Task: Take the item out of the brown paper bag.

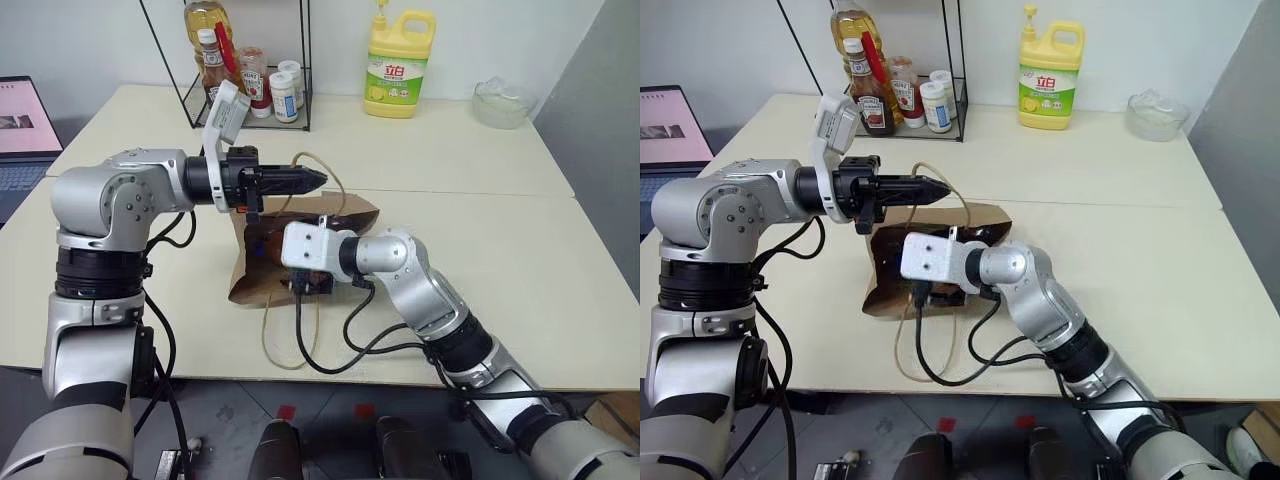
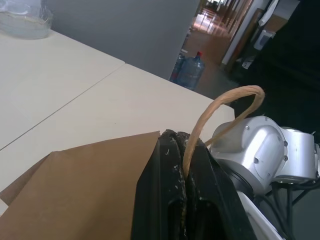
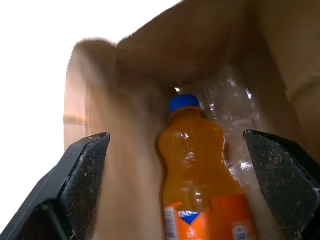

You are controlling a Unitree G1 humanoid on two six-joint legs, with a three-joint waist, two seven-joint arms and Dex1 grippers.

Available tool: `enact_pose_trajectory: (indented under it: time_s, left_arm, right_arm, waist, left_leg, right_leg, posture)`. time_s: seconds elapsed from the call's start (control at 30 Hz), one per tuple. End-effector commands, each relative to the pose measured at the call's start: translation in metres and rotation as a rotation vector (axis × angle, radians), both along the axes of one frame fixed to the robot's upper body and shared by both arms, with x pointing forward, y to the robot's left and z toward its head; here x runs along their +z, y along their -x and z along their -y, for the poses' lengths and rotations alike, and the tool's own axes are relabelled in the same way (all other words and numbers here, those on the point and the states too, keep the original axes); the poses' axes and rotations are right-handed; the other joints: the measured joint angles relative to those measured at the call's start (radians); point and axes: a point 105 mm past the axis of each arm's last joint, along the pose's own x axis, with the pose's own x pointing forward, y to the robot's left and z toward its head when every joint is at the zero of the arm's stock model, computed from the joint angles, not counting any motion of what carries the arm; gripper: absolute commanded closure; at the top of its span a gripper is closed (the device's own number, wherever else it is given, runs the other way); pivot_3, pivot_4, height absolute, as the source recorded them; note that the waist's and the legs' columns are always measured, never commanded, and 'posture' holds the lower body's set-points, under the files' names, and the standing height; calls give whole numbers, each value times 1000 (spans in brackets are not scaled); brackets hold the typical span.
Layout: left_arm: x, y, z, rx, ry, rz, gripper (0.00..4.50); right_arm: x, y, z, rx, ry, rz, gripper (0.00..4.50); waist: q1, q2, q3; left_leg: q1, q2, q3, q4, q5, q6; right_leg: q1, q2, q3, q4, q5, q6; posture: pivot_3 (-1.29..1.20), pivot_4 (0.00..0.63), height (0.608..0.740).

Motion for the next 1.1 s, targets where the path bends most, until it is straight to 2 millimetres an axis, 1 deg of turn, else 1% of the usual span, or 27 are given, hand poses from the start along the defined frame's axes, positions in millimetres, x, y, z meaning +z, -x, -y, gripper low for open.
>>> enact_pose_trajectory:
  time_s: [0.03, 0.07, 0.13, 0.2, 0.33, 0.63, 0.7, 0.87, 1.1]
  left_arm:
    - [9, 7, 4, -27, -1, 51, 4500]
    - [9, 7, 4, -28, -1, 51, 4500]
    - [9, 7, 4, -28, -2, 52, 4500]
    - [9, 7, 4, -25, -1, 53, 4500]
    - [9, 7, 4, -24, 1, 53, 4500]
    - [7, 6, 5, -24, 7, 48, 4500]
    - [7, 6, 6, -25, 9, 47, 4500]
    - [7, 6, 7, -27, 12, 48, 4500]
    - [7, 5, 8, -27, 10, 49, 4500]
  right_arm:
    - [18, -6, 2, -30, -27, 14, 12]
    - [17, -10, 4, -36, -4, 34, 12]
    - [16, -10, 3, -36, 8, 41, 12]
    - [13, -7, -4, -11, 53, 100, 12]
    - [3, -12, -13, 3, 137, 203, 12]
    - [-2, -24, -27, -28, 139, 266, 12]
    - [-10, -31, -27, -51, 190, 290, 12]
    - [-23, -40, -24, -50, 287, 345, 12]
    - [-35, -45, -25, -37, 340, 330, 12]
  waist:
    - [0, 0, 0]
    - [0, 0, 0]
    - [2, 0, 0]
    - [0, 0, 0]
    - [-4, 0, 0]
    - [-4, 0, 0]
    - [-4, 0, 0]
    - [-4, 0, 0]
    - [-4, 0, 0]
  left_leg:
    - [0, 0, 0, 0, 0, 0]
    - [0, 0, 0, 0, 0, 0]
    - [0, 0, 0, 0, 0, 0]
    - [0, 0, 0, 0, 0, 0]
    - [0, 0, 0, -2, 0, 0]
    - [0, 0, 0, -2, 0, 0]
    - [0, 0, 0, -2, 0, 0]
    - [0, 0, 0, -2, 0, 0]
    - [0, 0, 0, -2, 0, 0]
  right_leg:
    - [0, 0, 0, 0, 0, 0]
    - [0, 0, 0, 0, 0, 0]
    - [0, 0, 0, 0, 0, 0]
    - [0, 0, 0, -1, 0, 0]
    - [-1, 0, 0, -1, 0, 0]
    - [-1, 0, 0, -1, 0, 0]
    - [-1, 0, 0, -1, 0, 0]
    - [-1, 0, 0, -1, 0, 0]
    - [-1, 0, 0, -1, 0, 0]
  posture:
    - [0, 150, 740]
    - [0, 150, 740]
    - [0, 150, 740]
    - [0, 150, 740]
    - [0, 150, 740]
    - [0, 150, 740]
    - [0, 150, 740]
    - [0, 150, 740]
    - [0, 150, 740]
